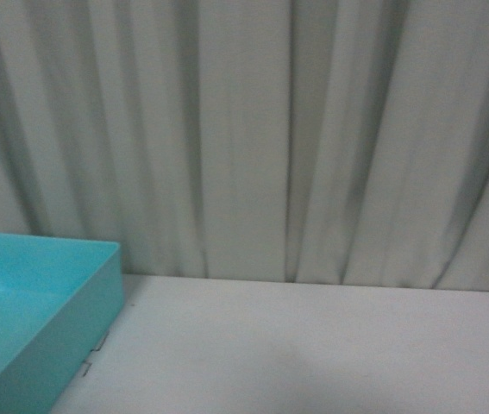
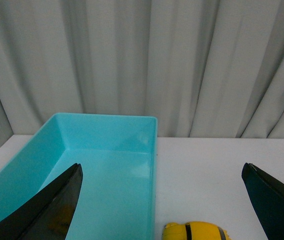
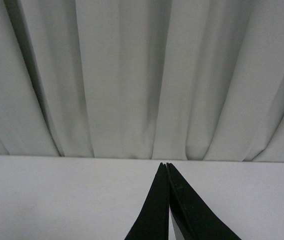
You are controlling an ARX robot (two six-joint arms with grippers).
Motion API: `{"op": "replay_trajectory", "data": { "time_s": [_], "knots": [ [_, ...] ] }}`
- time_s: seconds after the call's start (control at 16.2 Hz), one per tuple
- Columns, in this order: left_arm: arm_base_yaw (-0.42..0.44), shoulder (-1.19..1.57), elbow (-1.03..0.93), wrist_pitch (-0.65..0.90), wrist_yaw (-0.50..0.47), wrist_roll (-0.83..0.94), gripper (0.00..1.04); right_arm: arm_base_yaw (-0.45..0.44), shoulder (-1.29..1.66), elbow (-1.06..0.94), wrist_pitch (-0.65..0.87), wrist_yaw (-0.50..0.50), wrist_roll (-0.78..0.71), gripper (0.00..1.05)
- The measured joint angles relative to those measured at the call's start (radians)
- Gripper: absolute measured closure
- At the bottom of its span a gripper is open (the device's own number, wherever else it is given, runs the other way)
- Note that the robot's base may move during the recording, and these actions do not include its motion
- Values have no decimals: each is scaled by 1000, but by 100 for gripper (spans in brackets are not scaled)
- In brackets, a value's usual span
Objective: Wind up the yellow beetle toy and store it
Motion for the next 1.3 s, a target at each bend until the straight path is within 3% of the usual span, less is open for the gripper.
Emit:
{"op": "replay_trajectory", "data": {
  "time_s": [0.43,0.49,1.3],
  "knots": [
    [0,0,0,0,0,0,7,-2,-308,-125,-170,8,23,103],
    [0,0,0,0,0,0,7,-2,-311,-155,-109,8,23,103],
    [0,0,0,0,0,0,7,-2,-760,-168,-556,9,26,103]
  ]
}}
